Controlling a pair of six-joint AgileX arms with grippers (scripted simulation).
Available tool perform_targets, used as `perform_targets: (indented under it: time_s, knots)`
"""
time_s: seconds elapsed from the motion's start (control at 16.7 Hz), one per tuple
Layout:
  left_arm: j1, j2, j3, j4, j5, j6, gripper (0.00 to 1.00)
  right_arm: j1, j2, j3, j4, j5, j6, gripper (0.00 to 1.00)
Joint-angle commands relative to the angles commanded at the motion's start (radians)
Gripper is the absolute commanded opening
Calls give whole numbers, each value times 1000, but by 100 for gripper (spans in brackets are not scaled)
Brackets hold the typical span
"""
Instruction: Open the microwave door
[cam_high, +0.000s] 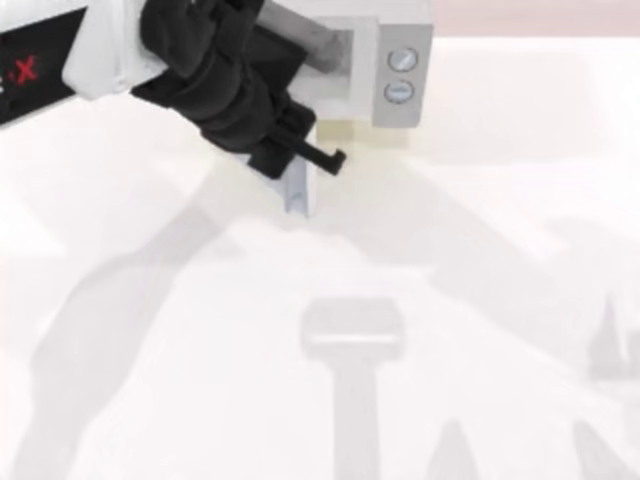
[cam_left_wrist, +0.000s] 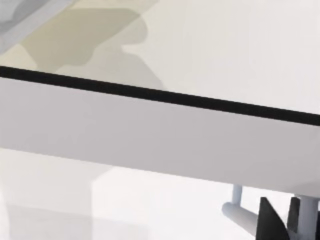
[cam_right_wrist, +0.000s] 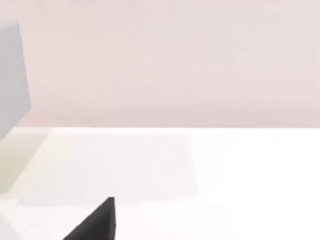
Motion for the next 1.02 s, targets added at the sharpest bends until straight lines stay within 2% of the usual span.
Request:
perform_targets:
  time_s: [0.18,0.54,1.02]
  knots:
    - [1,-7,-5,1,12,11,0,0,0,0,0,0,0,100]
    - [52,-48,-54,-9,78,141,0,0,0,0,0,0,0,100]
    - [55,-49,-58,-11,83,149,0,0,0,0,0,0,0,100]
